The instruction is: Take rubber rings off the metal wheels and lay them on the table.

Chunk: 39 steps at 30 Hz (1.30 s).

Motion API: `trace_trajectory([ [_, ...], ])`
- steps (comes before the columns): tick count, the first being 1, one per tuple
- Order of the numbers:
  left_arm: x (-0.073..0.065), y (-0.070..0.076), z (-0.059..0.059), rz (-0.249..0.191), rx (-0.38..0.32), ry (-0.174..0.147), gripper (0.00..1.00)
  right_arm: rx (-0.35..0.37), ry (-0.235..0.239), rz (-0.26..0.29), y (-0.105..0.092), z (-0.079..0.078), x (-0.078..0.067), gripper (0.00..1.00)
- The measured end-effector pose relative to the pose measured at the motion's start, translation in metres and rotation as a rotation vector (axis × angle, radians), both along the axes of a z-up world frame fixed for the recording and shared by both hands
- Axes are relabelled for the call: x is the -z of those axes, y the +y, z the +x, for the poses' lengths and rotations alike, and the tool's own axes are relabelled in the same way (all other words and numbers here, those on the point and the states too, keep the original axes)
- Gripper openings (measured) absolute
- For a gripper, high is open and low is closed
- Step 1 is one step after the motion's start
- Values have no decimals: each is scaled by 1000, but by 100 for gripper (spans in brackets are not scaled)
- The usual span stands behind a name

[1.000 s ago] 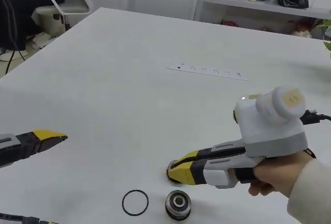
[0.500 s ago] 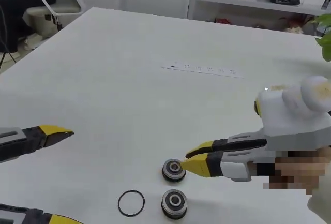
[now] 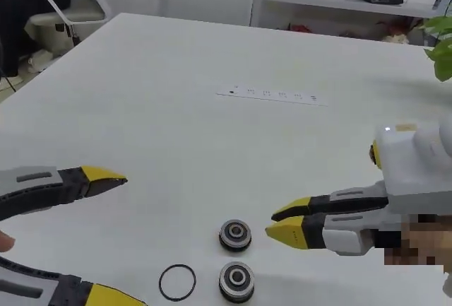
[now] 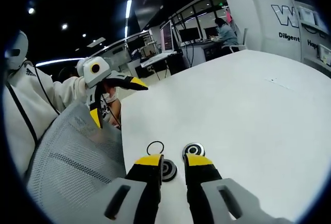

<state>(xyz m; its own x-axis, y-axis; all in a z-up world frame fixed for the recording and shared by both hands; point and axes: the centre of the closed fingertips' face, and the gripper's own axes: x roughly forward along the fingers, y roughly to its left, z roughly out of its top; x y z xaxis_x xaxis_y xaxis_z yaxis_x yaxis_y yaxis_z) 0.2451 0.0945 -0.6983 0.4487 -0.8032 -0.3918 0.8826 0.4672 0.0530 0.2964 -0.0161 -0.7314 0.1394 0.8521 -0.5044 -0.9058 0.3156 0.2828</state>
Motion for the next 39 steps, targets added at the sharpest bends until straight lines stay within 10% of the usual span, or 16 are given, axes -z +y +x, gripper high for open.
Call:
trace_trajectory([
  [14,-8,-30,5,-18,84,-11,76,-53,11,-14,0,-18,20,19],
  [39,23,-78,14,9,206,22,56,-116,32,-51,6,-34,58,21],
])
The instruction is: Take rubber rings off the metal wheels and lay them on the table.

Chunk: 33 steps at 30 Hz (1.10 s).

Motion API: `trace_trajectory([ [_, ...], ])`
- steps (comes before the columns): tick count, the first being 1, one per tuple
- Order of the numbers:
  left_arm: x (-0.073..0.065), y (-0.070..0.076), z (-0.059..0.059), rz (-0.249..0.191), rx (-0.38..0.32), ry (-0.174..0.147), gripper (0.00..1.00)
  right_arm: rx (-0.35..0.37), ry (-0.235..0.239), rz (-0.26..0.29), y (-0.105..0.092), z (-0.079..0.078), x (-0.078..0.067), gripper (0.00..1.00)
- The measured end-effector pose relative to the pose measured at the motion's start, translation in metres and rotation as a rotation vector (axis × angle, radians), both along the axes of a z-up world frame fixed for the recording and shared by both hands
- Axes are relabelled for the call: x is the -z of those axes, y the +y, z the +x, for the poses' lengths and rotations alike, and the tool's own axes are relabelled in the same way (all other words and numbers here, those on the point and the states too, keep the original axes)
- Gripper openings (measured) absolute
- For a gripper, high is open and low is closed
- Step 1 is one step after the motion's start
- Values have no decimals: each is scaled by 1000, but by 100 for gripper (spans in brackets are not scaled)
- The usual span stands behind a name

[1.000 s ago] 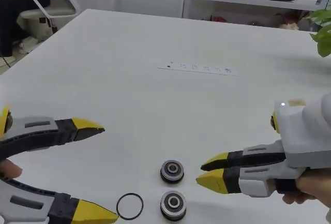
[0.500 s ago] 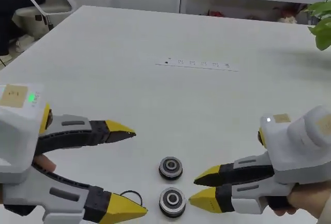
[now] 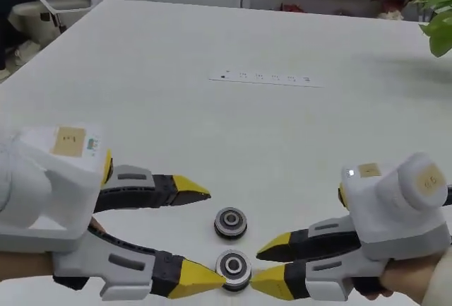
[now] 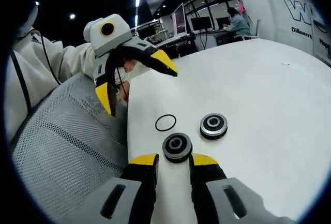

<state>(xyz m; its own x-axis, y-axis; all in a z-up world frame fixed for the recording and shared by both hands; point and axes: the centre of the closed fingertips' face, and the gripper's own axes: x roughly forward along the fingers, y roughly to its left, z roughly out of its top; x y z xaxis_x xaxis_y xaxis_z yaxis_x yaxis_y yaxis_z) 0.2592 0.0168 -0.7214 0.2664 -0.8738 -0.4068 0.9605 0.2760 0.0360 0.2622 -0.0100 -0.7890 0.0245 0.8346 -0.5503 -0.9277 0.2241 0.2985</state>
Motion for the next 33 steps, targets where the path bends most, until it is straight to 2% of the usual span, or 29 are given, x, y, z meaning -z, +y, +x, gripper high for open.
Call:
trace_trajectory([
  [5,7,-7,2,-6,9,9,44,-4,4,-4,1,0,4,20],
  [9,13,-14,3,-10,17,23,44,-10,1,-11,2,-1,7,19],
  [12,19,-16,3,1,24,26,39,-12,0,-13,2,-1,9,19],
  [15,24,-16,6,11,18,4,36,-11,-1,-17,2,0,11,18],
  [17,28,-15,10,20,9,2,35,-11,-5,-20,3,0,12,18],
  [20,34,-16,13,25,-2,6,34,-12,-9,-25,2,0,14,18],
  [25,43,-19,9,47,13,12,27,-16,-20,-27,3,1,14,16],
  [33,53,-19,10,66,8,28,21,-27,-33,-36,4,0,16,15],
])
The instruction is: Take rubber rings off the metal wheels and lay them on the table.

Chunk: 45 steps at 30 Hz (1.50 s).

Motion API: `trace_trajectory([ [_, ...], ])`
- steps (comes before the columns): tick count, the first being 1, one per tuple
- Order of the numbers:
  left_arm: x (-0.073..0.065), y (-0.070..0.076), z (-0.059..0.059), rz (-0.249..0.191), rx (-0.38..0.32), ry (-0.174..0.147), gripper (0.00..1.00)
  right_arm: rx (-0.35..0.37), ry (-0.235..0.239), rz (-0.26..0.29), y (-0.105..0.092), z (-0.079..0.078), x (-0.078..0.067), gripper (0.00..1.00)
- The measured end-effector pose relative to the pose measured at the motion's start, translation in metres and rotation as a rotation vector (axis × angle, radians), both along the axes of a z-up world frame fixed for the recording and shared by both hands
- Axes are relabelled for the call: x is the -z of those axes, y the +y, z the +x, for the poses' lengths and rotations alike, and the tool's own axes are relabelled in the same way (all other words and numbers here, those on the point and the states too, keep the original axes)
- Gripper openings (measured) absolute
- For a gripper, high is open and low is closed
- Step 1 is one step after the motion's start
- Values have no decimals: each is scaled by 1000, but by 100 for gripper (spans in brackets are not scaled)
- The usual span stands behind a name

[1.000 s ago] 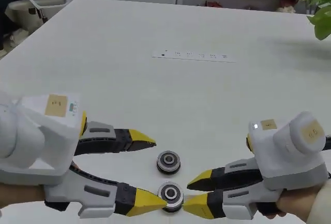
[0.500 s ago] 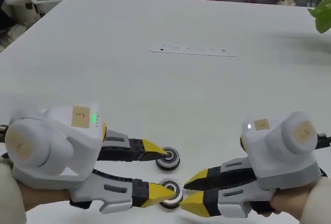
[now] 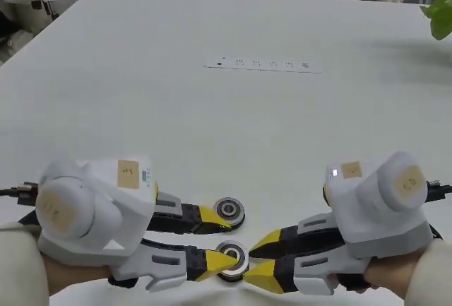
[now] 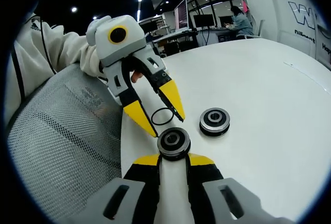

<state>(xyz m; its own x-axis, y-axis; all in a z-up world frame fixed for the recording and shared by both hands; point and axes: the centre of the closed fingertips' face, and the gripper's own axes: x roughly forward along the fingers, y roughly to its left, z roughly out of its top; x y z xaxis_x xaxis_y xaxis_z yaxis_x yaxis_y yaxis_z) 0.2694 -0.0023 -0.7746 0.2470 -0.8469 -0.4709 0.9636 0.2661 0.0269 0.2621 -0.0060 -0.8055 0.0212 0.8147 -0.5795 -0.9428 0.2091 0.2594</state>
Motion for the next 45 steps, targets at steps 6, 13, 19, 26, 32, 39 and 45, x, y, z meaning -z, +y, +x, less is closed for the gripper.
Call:
trace_trajectory([
  [6,8,-1,-1,14,1,15,19,0,-16,-8,-1,2,2,15],
  [13,17,-2,-5,34,11,40,20,-6,-27,-14,0,2,3,15],
  [19,17,-3,-2,23,3,46,17,-15,-38,-16,0,2,4,14],
  [26,18,-3,-1,22,1,44,14,-23,-46,-16,1,2,5,13],
  [32,18,-3,-2,18,0,39,14,-32,-71,-21,1,2,7,8],
  [39,18,-1,-3,16,3,33,14,-56,-126,-28,0,4,5,0],
  [45,17,0,-4,14,6,28,14,-65,-139,-26,-2,3,4,0],
])
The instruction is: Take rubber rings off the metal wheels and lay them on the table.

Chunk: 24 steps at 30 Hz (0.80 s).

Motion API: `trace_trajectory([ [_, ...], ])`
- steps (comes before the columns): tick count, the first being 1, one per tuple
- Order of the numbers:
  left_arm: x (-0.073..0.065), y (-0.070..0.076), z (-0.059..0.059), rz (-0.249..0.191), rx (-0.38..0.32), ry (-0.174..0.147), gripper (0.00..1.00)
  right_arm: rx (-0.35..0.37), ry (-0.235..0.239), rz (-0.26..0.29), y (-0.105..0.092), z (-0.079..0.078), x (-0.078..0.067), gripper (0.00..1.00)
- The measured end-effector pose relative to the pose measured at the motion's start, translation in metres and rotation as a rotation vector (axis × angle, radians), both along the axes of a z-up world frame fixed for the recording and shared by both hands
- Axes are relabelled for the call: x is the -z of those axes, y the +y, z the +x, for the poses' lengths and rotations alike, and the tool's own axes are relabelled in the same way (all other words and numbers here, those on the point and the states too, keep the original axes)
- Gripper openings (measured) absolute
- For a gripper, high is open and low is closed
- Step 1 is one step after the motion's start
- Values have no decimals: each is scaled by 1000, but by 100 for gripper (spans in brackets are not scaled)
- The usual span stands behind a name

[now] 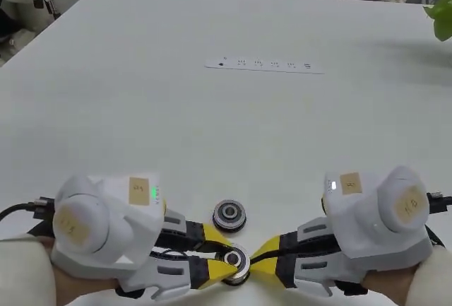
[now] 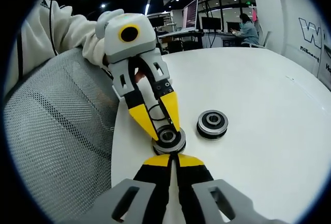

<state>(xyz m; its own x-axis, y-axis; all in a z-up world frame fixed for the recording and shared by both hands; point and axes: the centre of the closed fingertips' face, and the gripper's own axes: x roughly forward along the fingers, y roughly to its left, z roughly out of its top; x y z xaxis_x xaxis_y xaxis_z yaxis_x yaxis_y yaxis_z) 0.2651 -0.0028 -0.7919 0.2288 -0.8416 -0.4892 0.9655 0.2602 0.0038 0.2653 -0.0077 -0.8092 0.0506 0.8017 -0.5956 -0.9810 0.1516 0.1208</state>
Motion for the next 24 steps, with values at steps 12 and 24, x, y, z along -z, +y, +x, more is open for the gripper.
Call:
trace_trajectory([
  [12,0,0,-1,-12,1,-8,14,14,6,0,-2,2,0,0],
  [24,-3,-2,-2,-52,8,-27,13,92,122,48,-4,4,0,0],
])
